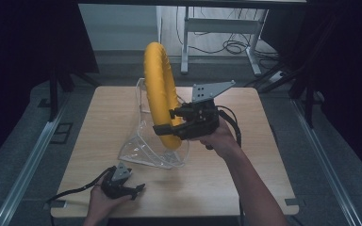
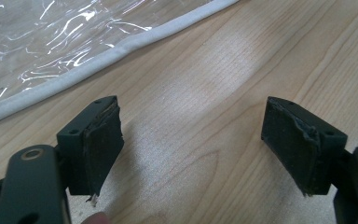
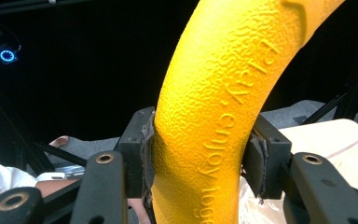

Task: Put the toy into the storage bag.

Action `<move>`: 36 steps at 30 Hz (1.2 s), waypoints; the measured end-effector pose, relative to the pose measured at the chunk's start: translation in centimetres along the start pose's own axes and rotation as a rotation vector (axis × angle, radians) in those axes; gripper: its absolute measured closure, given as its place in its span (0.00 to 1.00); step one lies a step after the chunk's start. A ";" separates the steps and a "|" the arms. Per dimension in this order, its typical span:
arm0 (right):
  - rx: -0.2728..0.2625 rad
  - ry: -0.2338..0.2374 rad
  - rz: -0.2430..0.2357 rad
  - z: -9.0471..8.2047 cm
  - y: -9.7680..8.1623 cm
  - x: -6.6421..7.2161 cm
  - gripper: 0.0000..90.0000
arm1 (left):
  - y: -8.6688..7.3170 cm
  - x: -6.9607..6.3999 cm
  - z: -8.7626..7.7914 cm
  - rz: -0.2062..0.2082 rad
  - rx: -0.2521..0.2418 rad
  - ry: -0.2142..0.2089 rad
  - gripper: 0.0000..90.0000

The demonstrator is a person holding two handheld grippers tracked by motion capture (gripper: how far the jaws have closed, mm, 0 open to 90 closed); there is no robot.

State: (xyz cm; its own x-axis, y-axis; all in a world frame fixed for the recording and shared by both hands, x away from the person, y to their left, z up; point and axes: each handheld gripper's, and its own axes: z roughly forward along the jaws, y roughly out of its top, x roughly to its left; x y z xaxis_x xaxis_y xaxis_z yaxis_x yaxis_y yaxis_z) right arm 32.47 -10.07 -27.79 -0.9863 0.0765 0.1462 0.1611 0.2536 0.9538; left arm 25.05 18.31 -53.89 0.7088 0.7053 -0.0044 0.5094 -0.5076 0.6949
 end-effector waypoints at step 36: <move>0.143 0.098 0.144 5.2 -5.5 -5.2 0.56 | -0.1 -0.1 0.2 0.001 0.005 -0.002 0.22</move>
State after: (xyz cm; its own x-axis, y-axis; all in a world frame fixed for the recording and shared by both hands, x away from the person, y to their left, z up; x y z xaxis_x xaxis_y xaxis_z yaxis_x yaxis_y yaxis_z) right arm 36.89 -6.82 -35.19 -0.9505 0.0291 0.3094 0.2967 0.3811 0.8756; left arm 25.05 18.19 -54.07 0.7104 0.7038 -0.0051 0.5109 -0.5107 0.6914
